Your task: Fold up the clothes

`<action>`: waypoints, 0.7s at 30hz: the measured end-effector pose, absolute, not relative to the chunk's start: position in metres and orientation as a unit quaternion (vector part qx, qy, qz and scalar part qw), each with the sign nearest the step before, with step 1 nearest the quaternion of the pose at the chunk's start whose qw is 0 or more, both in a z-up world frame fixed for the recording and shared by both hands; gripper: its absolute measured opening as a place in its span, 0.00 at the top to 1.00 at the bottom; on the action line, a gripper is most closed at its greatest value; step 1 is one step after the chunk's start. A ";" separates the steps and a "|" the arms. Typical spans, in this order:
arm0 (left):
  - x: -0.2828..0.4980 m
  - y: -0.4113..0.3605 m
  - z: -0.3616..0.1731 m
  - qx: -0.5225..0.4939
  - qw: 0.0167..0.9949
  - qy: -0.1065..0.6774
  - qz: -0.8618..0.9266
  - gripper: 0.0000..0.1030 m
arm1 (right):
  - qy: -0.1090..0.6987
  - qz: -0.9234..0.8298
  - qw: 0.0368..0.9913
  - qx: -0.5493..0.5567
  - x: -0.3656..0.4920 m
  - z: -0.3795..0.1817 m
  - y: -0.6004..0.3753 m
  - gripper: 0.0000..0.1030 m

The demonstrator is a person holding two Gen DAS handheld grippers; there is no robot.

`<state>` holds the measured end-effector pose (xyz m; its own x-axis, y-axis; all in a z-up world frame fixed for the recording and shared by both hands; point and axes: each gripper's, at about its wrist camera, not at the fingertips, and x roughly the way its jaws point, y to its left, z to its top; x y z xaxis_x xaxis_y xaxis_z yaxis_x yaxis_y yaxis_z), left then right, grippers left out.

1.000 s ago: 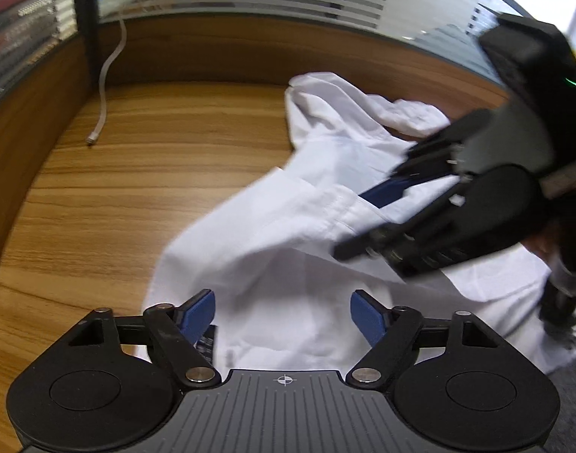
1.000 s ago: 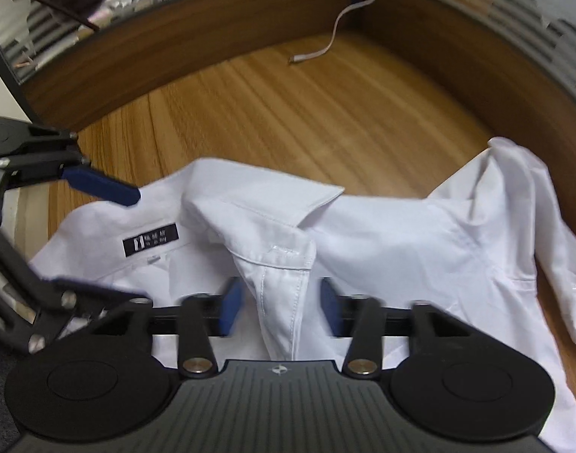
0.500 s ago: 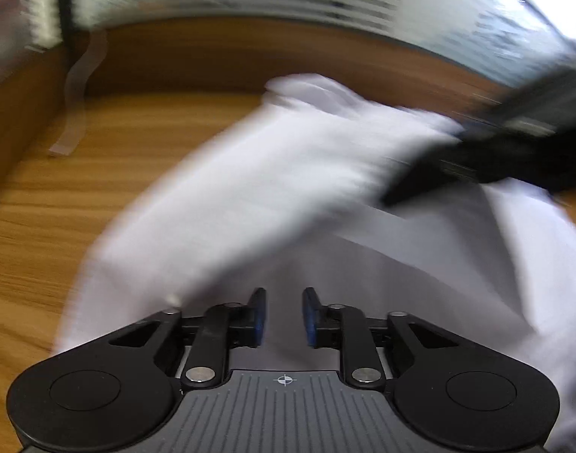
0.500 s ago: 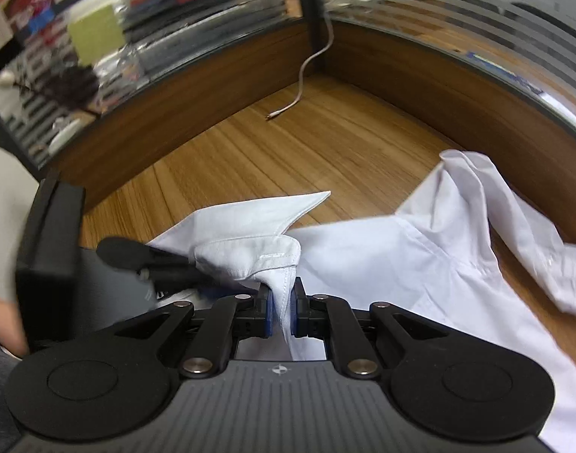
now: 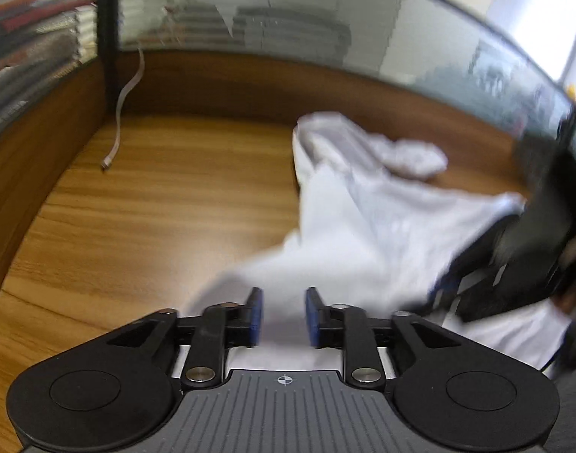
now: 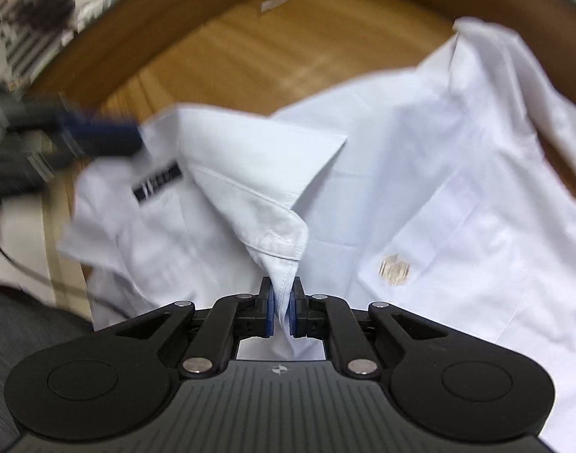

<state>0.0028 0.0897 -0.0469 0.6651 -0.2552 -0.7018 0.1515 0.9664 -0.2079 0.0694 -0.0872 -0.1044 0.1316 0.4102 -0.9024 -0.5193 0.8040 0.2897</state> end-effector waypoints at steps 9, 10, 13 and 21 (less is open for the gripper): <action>0.080 0.109 -0.067 -0.099 0.894 0.421 -0.114 0.54 | 0.608 0.344 0.714 -0.048 0.079 -0.096 -0.109 0.81; 0.086 0.109 -0.070 -0.100 0.889 0.430 -0.122 0.54 | 0.603 0.344 0.718 -0.048 0.085 -0.087 -0.113 0.78; 0.103 0.102 -0.081 -0.108 0.875 0.447 -0.153 0.54 | 0.584 0.323 0.744 -0.046 0.106 -0.064 -0.124 0.78; 0.133 0.069 -0.105 -0.105 0.851 0.477 -0.194 0.53 | 0.516 0.205 0.831 -0.027 0.200 -0.039 -0.159 0.67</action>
<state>0.1334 0.0685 -0.1052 0.4692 -0.4304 -0.7711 0.2299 0.9026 -0.3639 0.2001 -0.1589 -0.0388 0.3832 0.3134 -0.8689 -0.3687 0.9144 0.1673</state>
